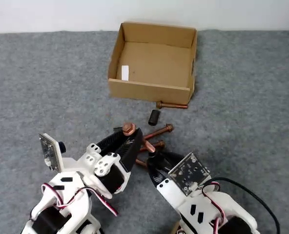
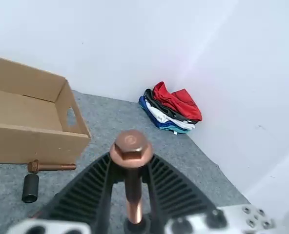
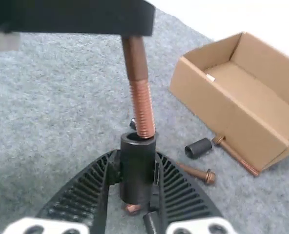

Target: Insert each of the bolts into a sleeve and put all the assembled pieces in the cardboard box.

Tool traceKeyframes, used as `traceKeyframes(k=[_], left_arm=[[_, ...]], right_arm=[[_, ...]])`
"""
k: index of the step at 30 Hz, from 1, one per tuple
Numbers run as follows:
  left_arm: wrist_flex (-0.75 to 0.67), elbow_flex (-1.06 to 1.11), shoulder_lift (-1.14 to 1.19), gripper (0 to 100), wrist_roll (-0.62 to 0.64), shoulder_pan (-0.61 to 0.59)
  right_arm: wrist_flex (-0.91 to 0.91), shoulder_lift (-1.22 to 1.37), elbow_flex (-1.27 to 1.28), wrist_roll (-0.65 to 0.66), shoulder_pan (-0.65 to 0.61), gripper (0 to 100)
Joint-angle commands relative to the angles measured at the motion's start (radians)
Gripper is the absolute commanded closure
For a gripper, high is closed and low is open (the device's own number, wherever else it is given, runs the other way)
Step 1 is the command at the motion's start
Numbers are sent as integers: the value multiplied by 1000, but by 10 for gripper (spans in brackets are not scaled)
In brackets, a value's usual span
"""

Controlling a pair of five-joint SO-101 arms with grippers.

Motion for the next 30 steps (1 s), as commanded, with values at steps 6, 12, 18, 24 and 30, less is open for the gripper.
traceKeyframes(k=[6,12,18,24,30], left_arm=[[52,-27,-11,994,6,11],[114,-41,-11,994,-31,77],[121,-41,-3,994,-38,91],[169,2,-2,994,-72,126],[206,85,-3,992,-199,170]], right_arm=[[-42,8,-8,25,-1,991],[-42,8,-6,25,1,991],[-42,8,-6,28,1,991],[-64,8,-8,66,1,991],[-150,8,-8,127,1,991]])
